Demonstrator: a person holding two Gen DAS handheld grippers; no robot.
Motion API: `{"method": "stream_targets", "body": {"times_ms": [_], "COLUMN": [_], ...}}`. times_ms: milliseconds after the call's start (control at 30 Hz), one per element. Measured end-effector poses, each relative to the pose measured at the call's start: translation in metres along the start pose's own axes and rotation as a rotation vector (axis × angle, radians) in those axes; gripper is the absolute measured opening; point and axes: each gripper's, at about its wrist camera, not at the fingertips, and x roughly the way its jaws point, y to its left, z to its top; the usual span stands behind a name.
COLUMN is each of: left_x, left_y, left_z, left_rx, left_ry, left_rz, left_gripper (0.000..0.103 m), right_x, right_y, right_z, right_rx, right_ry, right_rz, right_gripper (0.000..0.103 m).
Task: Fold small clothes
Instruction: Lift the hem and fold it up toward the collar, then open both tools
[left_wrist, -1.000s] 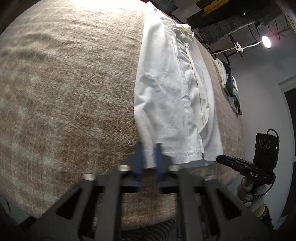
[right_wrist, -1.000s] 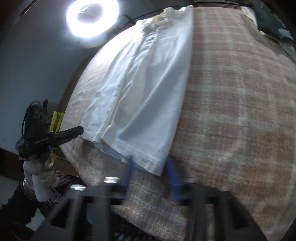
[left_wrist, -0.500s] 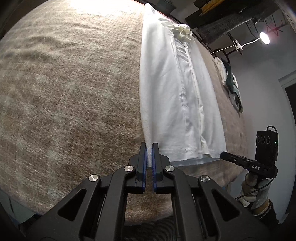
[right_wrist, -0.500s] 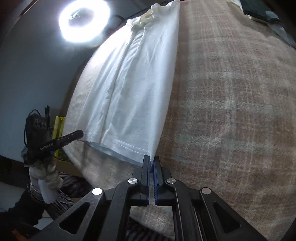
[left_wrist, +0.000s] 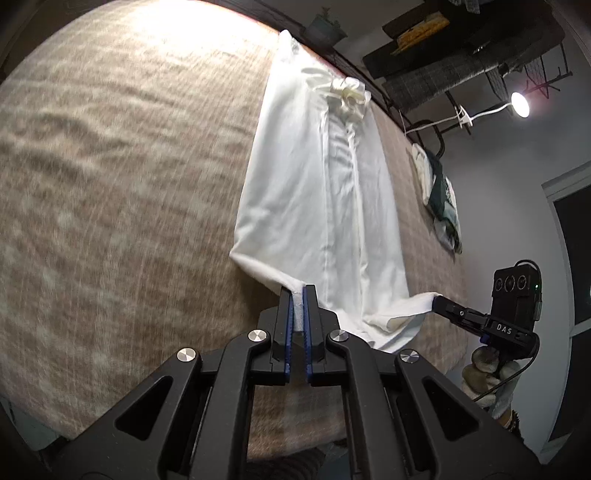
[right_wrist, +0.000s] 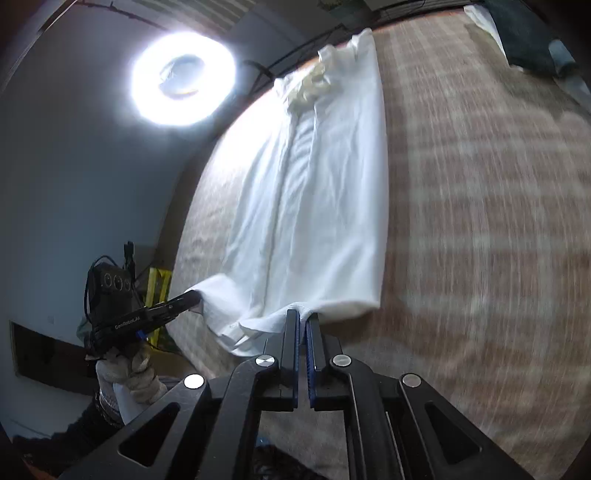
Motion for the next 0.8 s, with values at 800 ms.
{"method": "stream_targets", "body": {"times_ms": [800], "left_x": [0.038], "left_y": [-0.001], "left_z": [0.091], "left_rx": [-0.053], "left_ry": [-0.089], "left_rz": [0.101], "left_gripper": [0.003], "right_x": [0.028], "right_y": [-0.022], "right_z": [0.090], "right_rx": [0.092], "right_ry": [-0.078], "right_rz": [-0.094], "right_gripper": [0.004]}}
